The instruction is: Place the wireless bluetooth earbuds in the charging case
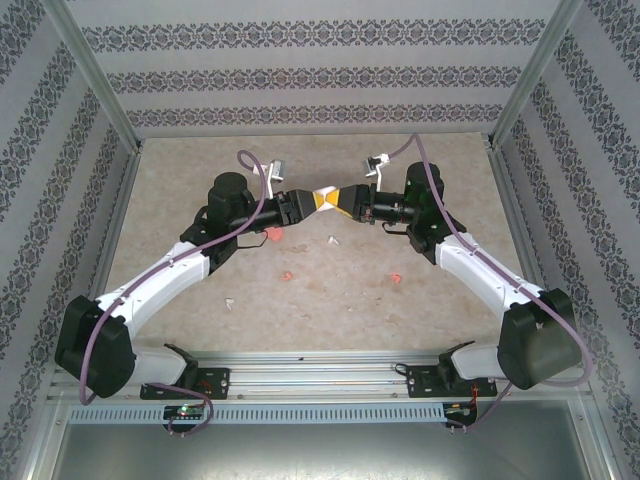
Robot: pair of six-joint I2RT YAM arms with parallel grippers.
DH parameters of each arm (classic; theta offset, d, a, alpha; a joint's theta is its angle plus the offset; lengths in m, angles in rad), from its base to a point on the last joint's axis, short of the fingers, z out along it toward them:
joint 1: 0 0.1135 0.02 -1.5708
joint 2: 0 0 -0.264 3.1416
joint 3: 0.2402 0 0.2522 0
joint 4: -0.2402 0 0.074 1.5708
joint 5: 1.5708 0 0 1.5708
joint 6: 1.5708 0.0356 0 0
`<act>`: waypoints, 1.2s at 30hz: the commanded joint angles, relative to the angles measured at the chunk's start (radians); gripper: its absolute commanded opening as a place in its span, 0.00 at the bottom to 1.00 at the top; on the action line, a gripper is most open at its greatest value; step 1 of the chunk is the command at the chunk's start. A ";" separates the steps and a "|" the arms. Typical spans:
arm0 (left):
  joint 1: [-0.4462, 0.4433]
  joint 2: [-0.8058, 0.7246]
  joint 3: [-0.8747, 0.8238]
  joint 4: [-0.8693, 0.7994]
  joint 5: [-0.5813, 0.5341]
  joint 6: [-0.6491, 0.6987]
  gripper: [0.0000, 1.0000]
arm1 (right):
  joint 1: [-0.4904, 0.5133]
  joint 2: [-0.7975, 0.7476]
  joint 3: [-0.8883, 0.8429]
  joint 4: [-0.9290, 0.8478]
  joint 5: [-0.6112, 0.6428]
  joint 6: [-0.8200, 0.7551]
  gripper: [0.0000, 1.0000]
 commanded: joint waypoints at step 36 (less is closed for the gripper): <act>0.014 -0.165 0.006 -0.028 0.136 0.391 0.00 | -0.073 -0.173 0.245 -0.557 -0.124 -0.482 0.59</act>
